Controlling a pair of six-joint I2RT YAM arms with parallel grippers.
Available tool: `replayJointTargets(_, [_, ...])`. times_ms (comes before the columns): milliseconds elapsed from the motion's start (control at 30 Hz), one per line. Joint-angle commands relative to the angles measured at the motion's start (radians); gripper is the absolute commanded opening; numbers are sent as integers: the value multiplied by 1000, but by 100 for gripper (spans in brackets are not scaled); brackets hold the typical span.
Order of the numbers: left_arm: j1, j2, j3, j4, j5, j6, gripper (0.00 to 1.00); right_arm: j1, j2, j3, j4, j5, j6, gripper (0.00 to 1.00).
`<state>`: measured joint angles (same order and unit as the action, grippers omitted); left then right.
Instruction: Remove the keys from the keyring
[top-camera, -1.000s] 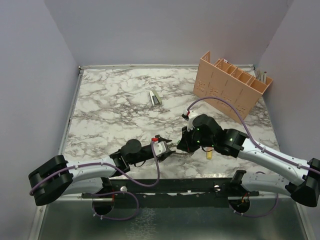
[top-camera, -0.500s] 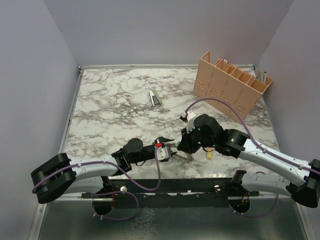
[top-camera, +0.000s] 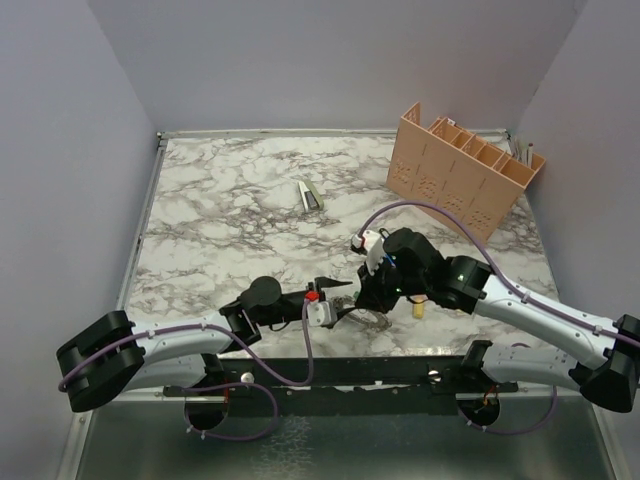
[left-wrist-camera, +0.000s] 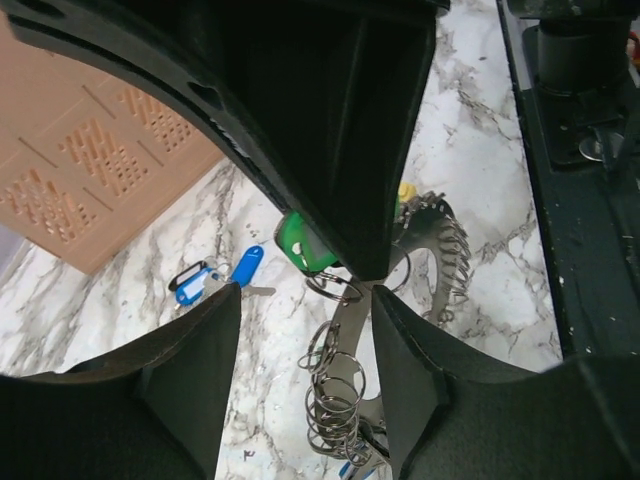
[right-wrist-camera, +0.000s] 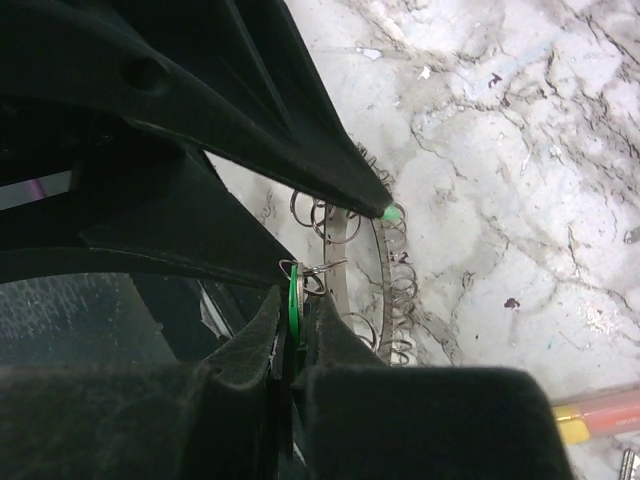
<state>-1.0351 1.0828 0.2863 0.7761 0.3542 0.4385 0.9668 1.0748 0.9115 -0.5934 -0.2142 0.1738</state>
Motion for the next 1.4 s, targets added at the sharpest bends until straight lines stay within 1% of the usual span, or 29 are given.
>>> replayJointTargets(0, [3,17,3,4,94,-8,54,-2,9,51,-16,-73,-83,1])
replayJointTargets(100, [3,-4,0,-10,108,-18,49,-2,14,54,-36,-79,-141,1])
replayJointTargets(200, [3,-24,0,-26,138,-35,47,-2,10,57,-54,-60,-214,1])
replayJointTargets(300, [3,-32,3,-39,162,-53,41,-1,5,64,-68,-32,-275,1])
replayJointTargets(500, [3,-49,-1,-61,149,-54,44,-2,19,80,-92,-65,-395,1])
replayJointTargets(733, [9,-70,25,-117,114,-25,41,-1,82,133,-183,-134,-572,1])
replayJointTargets(867, [19,-68,34,-130,112,-17,33,-1,120,164,-231,-137,-622,1])
replayJointTargets(967, [24,-51,39,-130,118,-17,30,-1,142,179,-247,-154,-647,1])
replayJointTargets(1367, [38,3,48,-129,109,-21,27,-1,135,168,-230,-173,-658,1])
